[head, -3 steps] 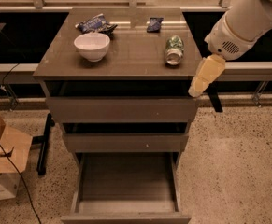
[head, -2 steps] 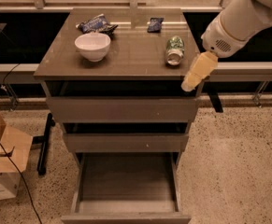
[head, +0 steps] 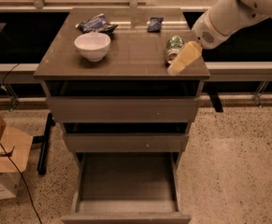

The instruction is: Place green can into bottom drawer

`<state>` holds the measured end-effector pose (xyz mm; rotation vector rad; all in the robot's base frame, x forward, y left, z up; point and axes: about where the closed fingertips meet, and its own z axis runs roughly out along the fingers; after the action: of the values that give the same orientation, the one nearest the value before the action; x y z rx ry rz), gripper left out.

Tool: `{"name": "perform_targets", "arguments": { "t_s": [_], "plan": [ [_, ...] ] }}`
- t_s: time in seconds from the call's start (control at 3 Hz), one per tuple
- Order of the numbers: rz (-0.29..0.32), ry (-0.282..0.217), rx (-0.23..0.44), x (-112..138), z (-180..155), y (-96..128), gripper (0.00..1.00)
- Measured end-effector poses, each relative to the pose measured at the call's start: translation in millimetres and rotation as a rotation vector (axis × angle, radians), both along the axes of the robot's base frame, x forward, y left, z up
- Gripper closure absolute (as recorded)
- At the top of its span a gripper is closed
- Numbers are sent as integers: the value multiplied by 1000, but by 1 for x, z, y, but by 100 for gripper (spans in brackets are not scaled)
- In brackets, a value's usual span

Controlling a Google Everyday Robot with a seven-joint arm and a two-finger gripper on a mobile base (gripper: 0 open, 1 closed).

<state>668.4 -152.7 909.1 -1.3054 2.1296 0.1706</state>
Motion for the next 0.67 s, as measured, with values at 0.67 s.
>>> {"name": "perform_targets", "arguments": {
  "t_s": [0.67],
  "plan": [
    [-65, -7, 124, 46, -16, -7, 0]
  ]
}}
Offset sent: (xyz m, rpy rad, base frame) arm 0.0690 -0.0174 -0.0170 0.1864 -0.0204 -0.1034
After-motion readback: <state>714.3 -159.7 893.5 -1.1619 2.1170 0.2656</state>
